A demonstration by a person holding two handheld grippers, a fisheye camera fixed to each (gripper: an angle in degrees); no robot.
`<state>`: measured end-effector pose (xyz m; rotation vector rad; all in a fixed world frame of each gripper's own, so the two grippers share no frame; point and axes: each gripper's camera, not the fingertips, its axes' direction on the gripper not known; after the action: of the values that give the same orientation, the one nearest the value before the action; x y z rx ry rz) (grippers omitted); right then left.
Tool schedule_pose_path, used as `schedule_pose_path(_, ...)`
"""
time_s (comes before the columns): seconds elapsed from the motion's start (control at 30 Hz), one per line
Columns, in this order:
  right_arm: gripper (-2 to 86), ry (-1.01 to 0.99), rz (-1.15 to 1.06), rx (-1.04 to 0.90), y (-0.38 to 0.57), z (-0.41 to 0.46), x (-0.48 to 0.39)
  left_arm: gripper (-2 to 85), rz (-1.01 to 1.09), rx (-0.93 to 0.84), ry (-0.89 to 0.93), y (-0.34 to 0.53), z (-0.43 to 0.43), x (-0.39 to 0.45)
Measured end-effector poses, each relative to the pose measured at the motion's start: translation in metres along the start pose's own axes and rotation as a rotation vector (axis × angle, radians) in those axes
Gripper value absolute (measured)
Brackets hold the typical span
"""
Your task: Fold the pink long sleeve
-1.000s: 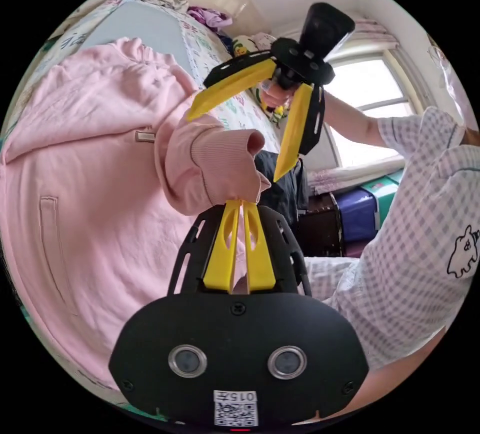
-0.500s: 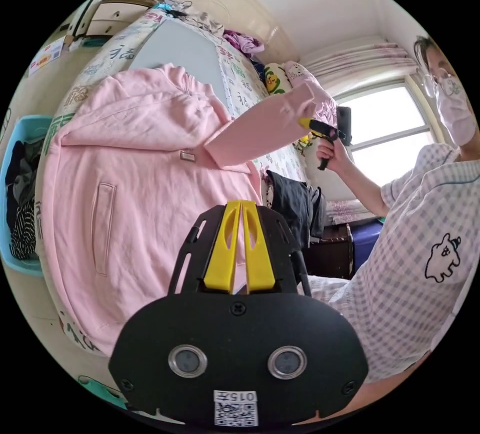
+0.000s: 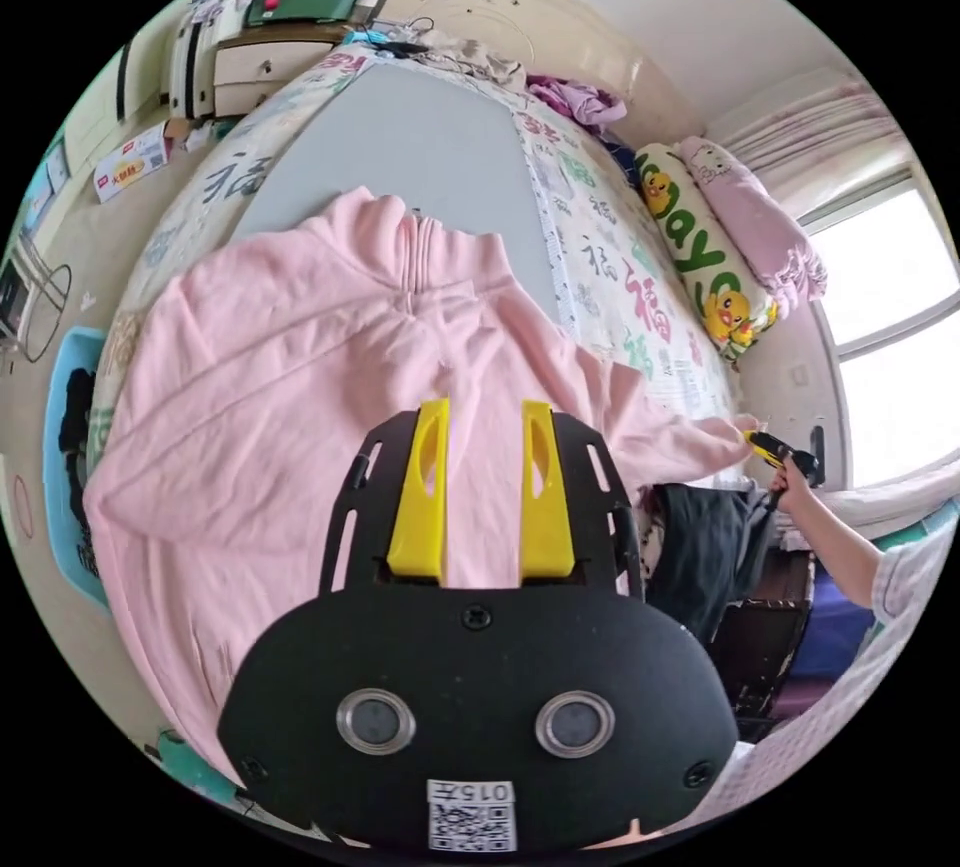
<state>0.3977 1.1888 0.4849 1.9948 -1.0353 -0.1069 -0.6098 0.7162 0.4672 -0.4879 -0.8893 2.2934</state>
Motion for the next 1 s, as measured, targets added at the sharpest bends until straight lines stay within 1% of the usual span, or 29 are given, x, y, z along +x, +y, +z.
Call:
schedule_pose_path(0.07,3.1,0.023,0.055,-0.024,-0.016,0.002,0.009,10.9,0.014,-0.013,-0.140,-0.020,0.008,0.019)
schedule_pose_path(0.17,3.0,0.066,0.118,-0.067,-0.028,0.003,0.017,11.3,0.009,-0.047,-0.226,-0.030,0.019,0.035)
schedule_pose_path(0.3,3.0,0.143,0.123,-0.117,-0.034,0.006,0.021,11.4,0.033,-0.115,-0.322,-0.027,0.033,0.052)
schedule_pose_path(0.37,3.1,0.146,0.153,-0.147,-0.033,0.008,0.026,9.4,0.061,-0.125,-0.438,-0.020,0.035,0.060)
schedule_pose_path(0.43,3.1,0.154,0.169,-0.168,-0.031,0.009,0.029,8.2,0.078,-0.129,-0.444,-0.019,0.031,0.063)
schedule_pose_path(0.5,3.1,0.140,0.176,-0.150,-0.030,0.005,0.029,5.7,0.070,-0.115,-0.422,-0.018,0.017,0.060)
schedule_pose_path(0.57,3.2,0.083,0.119,-0.059,-0.035,-0.014,0.016,5.1,0.102,-0.025,-0.360,-0.011,-0.019,0.054)
schedule_pose_path(0.63,3.2,0.083,0.022,-0.020,-0.045,-0.031,-0.005,4.9,0.107,0.048,-0.321,-0.003,-0.059,0.043)
schedule_pose_path(0.67,3.2,0.080,-0.041,0.013,-0.051,-0.043,-0.022,4.9,0.078,0.107,-0.312,0.006,-0.093,0.030)
schedule_pose_path(0.7,3.2,0.077,-0.066,0.029,-0.054,-0.048,-0.029,4.9,0.059,0.141,-0.310,0.011,-0.111,0.022)
schedule_pose_path(0.73,3.2,0.072,-0.094,0.048,-0.060,-0.057,-0.042,4.9,0.013,0.210,-0.318,0.025,-0.150,0.004)
schedule_pose_path(0.77,3.3,0.066,-0.094,0.047,-0.065,-0.063,-0.049,4.8,-0.044,0.276,-0.354,0.042,-0.191,-0.018)
schedule_pose_path(0.8,3.3,0.065,-0.084,0.043,-0.068,-0.064,-0.051,4.8,-0.079,0.305,-0.381,0.051,-0.210,-0.030)
schedule_pose_path(0.87,3.6,0.075,-0.008,0.001,-0.073,-0.059,-0.047,4.9,-0.250,0.382,-0.518,0.094,-0.282,-0.090)
schedule_pose_path(0.9,3.7,0.079,0.014,-0.015,-0.073,-0.055,-0.044,5.0,-0.298,0.389,-0.558,0.105,-0.297,-0.107)
schedule_pose_path(0.97,4.4,0.095,0.098,-0.100,-0.068,-0.035,-0.028,6.1,-0.531,0.349,-0.777,0.154,-0.345,-0.178)
schedule_pose_path(1.0,4.6,0.096,0.116,-0.121,-0.066,-0.030,-0.024,6.5,-0.622,0.330,-0.831,0.169,-0.354,-0.197)
